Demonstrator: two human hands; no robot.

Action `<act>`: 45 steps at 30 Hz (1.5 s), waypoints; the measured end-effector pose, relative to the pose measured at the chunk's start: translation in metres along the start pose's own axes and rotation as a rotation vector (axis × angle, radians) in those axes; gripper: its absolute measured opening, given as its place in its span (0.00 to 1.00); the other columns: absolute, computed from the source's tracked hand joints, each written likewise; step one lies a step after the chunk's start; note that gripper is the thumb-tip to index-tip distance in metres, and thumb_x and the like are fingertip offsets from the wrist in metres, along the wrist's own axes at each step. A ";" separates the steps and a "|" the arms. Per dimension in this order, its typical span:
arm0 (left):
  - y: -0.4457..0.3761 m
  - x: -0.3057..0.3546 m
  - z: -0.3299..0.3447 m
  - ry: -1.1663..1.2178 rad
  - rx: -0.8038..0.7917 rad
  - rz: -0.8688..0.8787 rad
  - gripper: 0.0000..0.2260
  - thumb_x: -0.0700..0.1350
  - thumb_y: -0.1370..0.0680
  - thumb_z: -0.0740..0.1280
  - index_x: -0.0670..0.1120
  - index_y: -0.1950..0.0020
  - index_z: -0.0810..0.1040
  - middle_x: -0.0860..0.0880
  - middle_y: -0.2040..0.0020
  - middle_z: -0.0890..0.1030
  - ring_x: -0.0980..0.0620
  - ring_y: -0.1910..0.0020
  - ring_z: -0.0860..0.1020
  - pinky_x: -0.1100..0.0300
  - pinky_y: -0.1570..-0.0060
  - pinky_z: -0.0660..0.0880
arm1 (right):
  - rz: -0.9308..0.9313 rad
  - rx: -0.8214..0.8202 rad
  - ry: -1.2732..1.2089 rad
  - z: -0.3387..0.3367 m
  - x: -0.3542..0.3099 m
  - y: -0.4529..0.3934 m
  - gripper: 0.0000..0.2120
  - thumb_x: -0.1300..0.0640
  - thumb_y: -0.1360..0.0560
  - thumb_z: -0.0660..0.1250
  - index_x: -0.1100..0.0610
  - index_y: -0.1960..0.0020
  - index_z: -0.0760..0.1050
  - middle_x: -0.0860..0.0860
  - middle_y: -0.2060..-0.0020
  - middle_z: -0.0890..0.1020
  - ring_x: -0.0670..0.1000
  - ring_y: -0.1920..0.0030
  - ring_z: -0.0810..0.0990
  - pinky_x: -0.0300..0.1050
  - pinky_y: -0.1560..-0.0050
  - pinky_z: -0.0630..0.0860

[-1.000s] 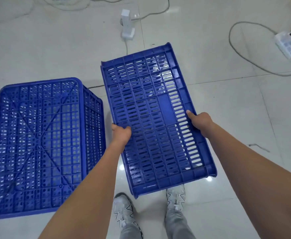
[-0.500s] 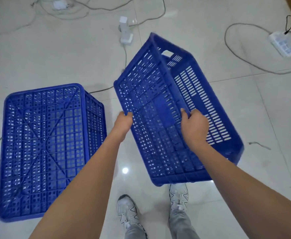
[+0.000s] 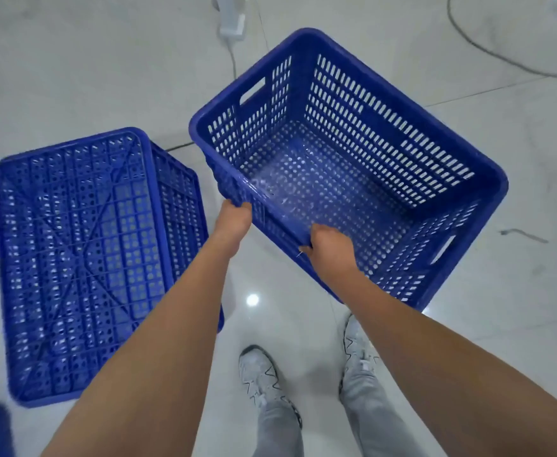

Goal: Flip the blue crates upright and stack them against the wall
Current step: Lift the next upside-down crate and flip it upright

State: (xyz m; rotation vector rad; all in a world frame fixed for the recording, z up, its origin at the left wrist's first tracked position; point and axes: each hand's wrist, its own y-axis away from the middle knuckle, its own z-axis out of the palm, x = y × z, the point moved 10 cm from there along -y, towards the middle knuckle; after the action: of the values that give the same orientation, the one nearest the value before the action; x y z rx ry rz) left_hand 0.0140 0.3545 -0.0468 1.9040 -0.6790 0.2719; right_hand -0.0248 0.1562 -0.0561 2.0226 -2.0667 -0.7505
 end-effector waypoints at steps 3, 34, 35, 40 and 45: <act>-0.008 -0.012 0.006 -0.087 0.008 -0.003 0.23 0.51 0.17 0.58 0.46 0.23 0.62 0.45 0.30 0.71 0.45 0.40 0.70 0.52 0.41 0.69 | -0.025 -0.063 0.074 0.024 -0.006 -0.003 0.09 0.61 0.24 0.68 0.58 0.45 0.73 0.54 0.48 0.81 0.56 0.49 0.81 0.46 0.54 0.73; 0.048 -0.081 0.148 -1.249 -0.333 0.228 0.24 0.48 0.20 0.56 0.56 0.23 0.61 0.47 0.25 0.64 0.44 0.25 0.59 0.35 0.28 0.57 | 0.215 -0.479 0.161 0.047 0.190 0.065 0.20 0.65 0.25 0.65 0.49 0.37 0.74 0.51 0.45 0.80 0.53 0.44 0.78 0.46 0.49 0.74; 0.051 -0.085 0.149 -1.233 -0.344 0.202 0.23 0.48 0.20 0.56 0.55 0.24 0.63 0.47 0.26 0.66 0.43 0.25 0.62 0.35 0.28 0.58 | 0.218 -0.493 0.130 0.046 0.196 0.067 0.20 0.64 0.25 0.66 0.50 0.36 0.74 0.51 0.44 0.80 0.53 0.44 0.78 0.46 0.49 0.75; 0.051 -0.066 0.125 -0.932 -0.238 0.064 0.20 0.47 0.18 0.56 0.53 0.25 0.66 0.46 0.31 0.76 0.42 0.32 0.72 0.38 0.26 0.54 | 0.299 -0.539 -0.165 0.024 0.235 0.061 0.26 0.52 0.25 0.71 0.53 0.29 0.70 0.55 0.36 0.77 0.58 0.40 0.77 0.52 0.44 0.77; 0.022 -0.020 0.069 -0.752 -0.007 0.032 0.22 0.50 0.21 0.57 0.48 0.27 0.67 0.41 0.41 0.78 0.38 0.44 0.77 0.42 0.40 0.73 | 0.568 -0.217 -0.524 -0.052 0.280 0.037 0.28 0.51 0.22 0.68 0.61 0.27 0.65 0.60 0.34 0.74 0.61 0.38 0.76 0.45 0.49 0.73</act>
State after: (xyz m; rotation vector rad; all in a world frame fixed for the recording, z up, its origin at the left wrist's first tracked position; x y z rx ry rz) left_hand -0.0228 0.2929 -0.0691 1.9757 -1.1956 -0.4573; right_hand -0.0561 -0.1295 -0.0600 1.1019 -2.5029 -1.3956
